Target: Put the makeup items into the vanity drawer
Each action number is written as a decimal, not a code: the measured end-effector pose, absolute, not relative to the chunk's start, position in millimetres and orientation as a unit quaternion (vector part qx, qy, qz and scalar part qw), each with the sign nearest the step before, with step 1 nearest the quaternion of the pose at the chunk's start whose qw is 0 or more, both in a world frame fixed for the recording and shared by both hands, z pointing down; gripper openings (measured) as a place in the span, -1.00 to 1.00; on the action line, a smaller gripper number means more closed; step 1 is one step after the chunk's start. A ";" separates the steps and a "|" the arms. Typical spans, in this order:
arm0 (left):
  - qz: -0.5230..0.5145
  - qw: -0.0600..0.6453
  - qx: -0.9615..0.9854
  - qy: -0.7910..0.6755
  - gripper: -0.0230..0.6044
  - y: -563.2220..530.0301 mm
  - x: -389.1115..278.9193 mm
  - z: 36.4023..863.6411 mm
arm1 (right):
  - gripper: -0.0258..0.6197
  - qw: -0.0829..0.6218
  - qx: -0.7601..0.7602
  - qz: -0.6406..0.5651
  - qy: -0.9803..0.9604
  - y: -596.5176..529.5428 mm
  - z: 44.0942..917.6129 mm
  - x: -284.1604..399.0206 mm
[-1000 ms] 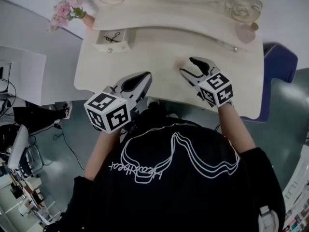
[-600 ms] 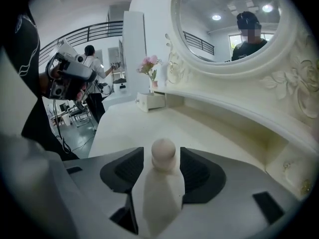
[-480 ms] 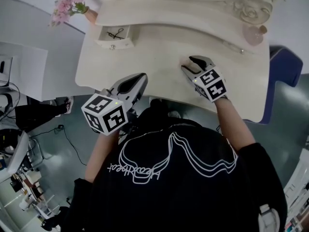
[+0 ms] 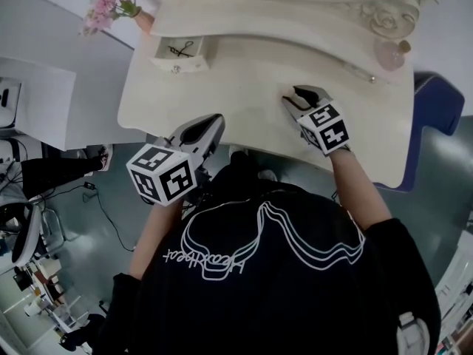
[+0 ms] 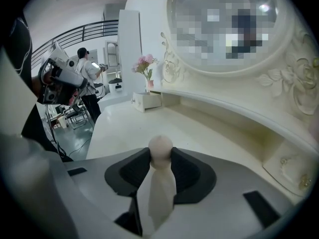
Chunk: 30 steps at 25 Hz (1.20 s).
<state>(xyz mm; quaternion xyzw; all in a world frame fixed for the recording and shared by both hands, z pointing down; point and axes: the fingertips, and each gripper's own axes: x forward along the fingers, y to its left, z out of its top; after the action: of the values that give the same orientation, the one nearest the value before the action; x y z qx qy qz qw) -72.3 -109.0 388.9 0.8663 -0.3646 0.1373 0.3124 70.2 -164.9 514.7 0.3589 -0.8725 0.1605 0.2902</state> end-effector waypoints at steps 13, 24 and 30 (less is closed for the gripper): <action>0.132 0.294 0.884 -0.338 -0.91 -117.2 -61.4 365.8 | -0.51 0.208 0.375 0.159 -0.889 -157.0 427.0 72.4; 0.120 0.313 0.877 -0.344 -0.91 -152.1 -124.0 361.4 | -0.51 0.165 0.365 0.133 -0.907 -195.4 362.5 2.0; 0.112 0.321 0.875 -0.345 -0.91 -177.1 -164.9 363.2 | -0.51 0.178 0.358 0.126 -0.908 -224.3 362.8 -50.6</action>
<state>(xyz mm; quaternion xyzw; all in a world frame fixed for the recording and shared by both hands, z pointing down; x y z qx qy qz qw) -164.9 -177.1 363.2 0.8748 -0.3448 0.1119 0.3215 -50.6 -224.3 362.8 0.3581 -0.9079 0.1255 0.1784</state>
